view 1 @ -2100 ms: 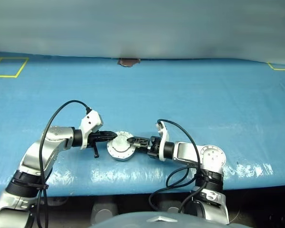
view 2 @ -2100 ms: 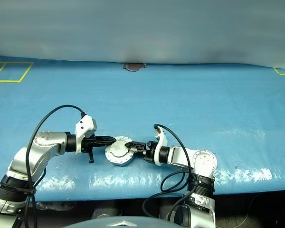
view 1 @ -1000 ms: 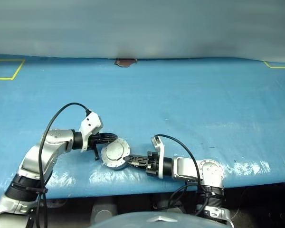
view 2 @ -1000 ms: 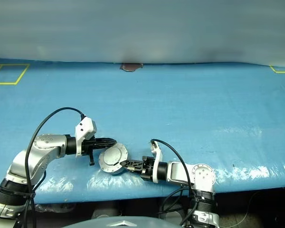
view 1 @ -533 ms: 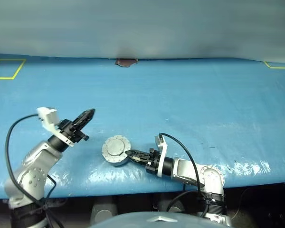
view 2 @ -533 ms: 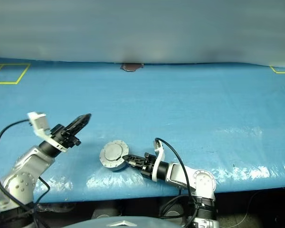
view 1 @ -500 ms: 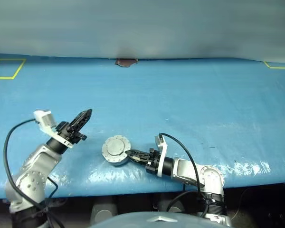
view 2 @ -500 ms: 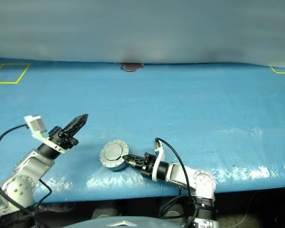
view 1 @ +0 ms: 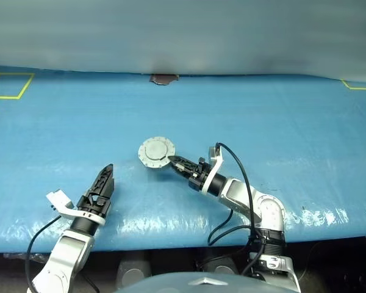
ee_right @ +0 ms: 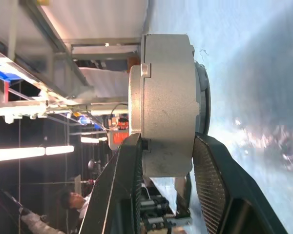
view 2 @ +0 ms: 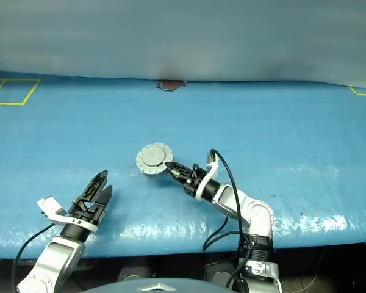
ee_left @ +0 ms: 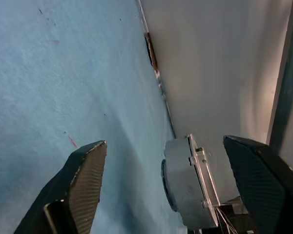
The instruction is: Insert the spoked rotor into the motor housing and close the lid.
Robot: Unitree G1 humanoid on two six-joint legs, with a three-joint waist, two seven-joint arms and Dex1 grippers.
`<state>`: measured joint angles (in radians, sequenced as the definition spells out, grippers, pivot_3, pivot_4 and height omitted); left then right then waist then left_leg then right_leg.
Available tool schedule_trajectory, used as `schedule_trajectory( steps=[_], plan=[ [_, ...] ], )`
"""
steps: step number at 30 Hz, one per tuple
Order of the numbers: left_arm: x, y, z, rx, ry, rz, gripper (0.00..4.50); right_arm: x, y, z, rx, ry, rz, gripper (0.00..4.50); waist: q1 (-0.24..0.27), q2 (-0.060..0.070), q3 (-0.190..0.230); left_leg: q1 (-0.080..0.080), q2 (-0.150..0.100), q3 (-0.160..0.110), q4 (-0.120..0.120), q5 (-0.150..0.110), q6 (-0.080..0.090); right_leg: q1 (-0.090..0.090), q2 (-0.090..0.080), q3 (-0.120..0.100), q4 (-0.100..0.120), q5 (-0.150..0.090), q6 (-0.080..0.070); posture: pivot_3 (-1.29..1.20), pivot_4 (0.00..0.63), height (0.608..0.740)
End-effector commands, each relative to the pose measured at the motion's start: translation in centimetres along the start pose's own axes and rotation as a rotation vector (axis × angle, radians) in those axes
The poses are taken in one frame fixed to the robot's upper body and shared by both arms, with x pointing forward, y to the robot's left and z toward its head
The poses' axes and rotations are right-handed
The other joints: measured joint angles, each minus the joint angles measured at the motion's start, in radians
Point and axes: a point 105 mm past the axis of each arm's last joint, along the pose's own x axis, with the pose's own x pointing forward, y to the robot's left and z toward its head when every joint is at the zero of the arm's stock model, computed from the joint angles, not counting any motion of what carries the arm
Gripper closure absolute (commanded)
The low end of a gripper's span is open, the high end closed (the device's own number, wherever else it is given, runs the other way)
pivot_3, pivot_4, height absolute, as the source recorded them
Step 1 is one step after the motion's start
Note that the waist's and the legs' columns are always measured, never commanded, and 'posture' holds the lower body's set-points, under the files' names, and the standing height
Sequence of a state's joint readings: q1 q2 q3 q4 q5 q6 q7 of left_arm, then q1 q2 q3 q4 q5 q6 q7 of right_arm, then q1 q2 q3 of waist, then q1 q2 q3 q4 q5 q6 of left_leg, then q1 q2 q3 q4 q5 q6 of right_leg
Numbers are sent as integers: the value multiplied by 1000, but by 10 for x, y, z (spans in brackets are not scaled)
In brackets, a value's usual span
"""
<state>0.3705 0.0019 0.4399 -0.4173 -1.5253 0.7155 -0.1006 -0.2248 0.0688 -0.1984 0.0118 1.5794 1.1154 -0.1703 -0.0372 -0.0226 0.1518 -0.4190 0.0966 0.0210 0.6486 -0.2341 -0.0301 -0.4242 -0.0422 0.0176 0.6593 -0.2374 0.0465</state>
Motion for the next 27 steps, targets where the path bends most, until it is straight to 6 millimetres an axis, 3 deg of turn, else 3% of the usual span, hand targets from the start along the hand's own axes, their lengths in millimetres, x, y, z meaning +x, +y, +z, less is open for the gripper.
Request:
schedule_trajectory(
  steps=[1,7,13,27],
  plan=[
    [9,-17,-17,-74,69,-89,0,10,26,1,-27,11,122,3322,0,0,0,0,0,0,0,0,0,0,0,0,0,0,0,0,150,740],
    [20,-28,-34,-200,142,-184,0,18,38,0,-47,21,169,3322,-1,0,0,-2,0,0,0,0,0,-3,1,0,0,1,1,0,150,740],
    [25,-30,-37,-231,146,-238,0,21,43,-12,-62,68,185,3322,0,0,0,-2,0,0,0,0,0,-3,1,0,0,0,0,0,150,740],
    [35,-37,-44,-226,155,-278,0,12,37,-51,-34,206,159,3323,0,0,0,-2,0,0,1,0,0,-2,1,0,0,0,0,0,150,740]
  ],
)
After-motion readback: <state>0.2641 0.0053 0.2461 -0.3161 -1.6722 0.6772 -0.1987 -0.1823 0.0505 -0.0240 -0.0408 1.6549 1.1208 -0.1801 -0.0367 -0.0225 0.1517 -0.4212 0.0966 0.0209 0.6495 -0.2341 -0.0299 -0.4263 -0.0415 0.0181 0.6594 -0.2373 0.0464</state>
